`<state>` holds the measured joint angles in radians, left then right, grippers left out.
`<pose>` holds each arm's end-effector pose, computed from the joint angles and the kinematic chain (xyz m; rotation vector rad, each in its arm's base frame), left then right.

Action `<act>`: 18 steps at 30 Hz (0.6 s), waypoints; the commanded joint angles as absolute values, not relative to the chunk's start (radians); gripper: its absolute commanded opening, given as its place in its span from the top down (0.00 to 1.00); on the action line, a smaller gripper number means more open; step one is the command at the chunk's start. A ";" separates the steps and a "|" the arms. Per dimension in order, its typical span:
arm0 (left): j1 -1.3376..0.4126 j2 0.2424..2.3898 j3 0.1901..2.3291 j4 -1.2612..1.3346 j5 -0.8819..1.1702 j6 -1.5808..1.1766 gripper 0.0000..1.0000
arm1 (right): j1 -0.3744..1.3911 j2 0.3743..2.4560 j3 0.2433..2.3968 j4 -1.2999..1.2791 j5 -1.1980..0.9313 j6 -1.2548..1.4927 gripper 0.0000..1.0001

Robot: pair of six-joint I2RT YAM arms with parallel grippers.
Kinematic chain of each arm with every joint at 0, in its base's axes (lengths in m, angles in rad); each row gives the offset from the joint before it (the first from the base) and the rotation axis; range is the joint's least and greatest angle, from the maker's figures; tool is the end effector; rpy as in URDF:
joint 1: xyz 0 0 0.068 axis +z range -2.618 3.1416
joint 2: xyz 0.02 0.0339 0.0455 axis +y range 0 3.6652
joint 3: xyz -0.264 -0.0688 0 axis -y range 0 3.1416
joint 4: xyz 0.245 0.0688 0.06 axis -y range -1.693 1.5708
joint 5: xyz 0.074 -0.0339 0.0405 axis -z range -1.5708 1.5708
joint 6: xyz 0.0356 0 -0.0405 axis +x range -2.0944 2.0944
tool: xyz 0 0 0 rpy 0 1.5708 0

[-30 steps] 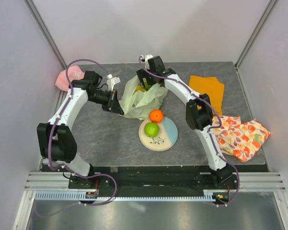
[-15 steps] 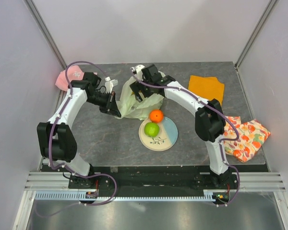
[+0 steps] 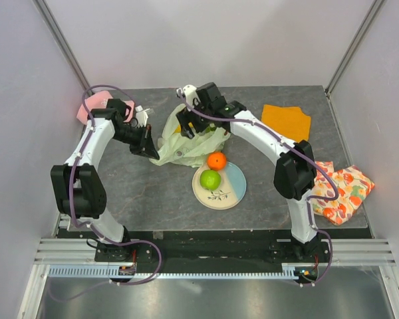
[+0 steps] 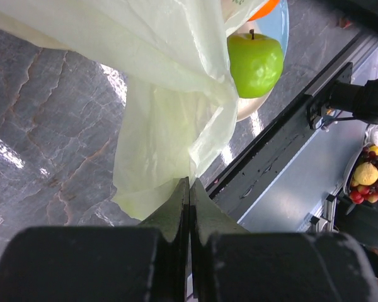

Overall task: Take the fake fruits out of the plastic bag
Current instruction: Adjust the plastic bag at the center of the board.

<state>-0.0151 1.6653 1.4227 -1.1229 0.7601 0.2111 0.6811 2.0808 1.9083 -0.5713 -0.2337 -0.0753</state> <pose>0.3171 -0.0293 0.2780 0.4125 2.6532 -1.0395 0.3681 0.3089 0.2874 -0.9831 2.1455 0.5726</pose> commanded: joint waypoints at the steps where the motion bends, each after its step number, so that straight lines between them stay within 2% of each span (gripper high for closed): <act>1: -0.002 1.651 1.413 -1.190 0.729 0.273 0.98 | 0.643 2.100 2.011 -0.476 -0.270 -0.051 0.24; 8: 0.035 1.620 1.413 -1.210 0.753 0.298 0.98 | 0.661 2.267 2.071 -0.503 -0.250 -0.061 0.52; 12: 0.038 1.620 1.398 -1.201 0.756 0.291 0.98 | 0.696 2.249 1.994 -0.549 -0.259 -0.094 0.56; 18: 0.038 1.623 1.374 -1.157 0.772 0.259 0.98 | 0.741 2.086 1.783 -0.569 -0.325 -0.112 0.58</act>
